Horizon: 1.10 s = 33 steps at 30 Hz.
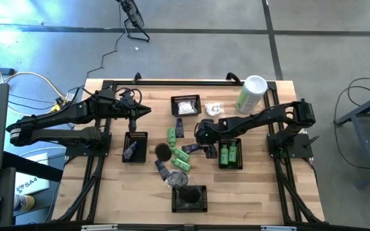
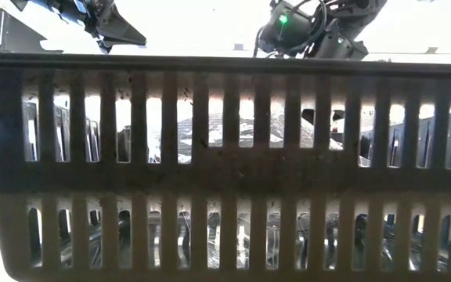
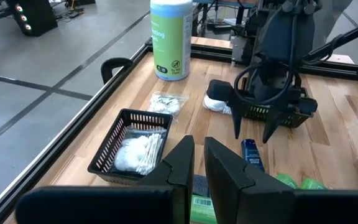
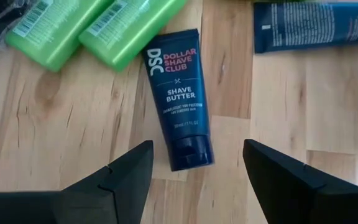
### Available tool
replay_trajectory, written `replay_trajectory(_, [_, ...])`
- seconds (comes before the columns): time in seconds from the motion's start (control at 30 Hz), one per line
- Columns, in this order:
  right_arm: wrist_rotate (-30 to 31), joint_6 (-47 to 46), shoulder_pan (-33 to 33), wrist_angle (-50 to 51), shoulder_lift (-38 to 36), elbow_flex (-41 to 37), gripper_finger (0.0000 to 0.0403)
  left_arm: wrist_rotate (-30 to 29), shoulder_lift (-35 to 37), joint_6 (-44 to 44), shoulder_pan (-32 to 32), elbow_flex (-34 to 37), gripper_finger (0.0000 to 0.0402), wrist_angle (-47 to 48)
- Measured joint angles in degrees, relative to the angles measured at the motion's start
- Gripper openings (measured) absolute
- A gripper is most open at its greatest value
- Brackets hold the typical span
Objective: Pick & Place Travel size toiletries
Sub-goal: Put the blue bottle into the middle left black bin
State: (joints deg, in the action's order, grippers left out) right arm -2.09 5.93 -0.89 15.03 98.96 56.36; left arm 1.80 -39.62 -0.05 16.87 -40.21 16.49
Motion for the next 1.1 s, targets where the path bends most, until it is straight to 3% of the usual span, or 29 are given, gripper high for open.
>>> replay_trajectory(0.5, [-1.0, 0.0, 0.0, -0.8, 0.2, 0.0, 0.0242, 0.0, 0.0, 0.0, 0.0, 0.0, 0.0033, 0.0])
replay_trajectory(0.77, [-2.9, -0.2, -0.3, -3.4, 5.6, -0.1, 0.0242, 0.0, 0.0, 0.0, 0.0, 0.0, 0.0033, 0.3])
replay_trajectory(1.1, [-2.4, 0.3, -0.4, -4.2, 6.1, 0.0, 0.0242, 0.0, 0.0, 0.0, 0.0, 0.0, 0.0033, 0.4])
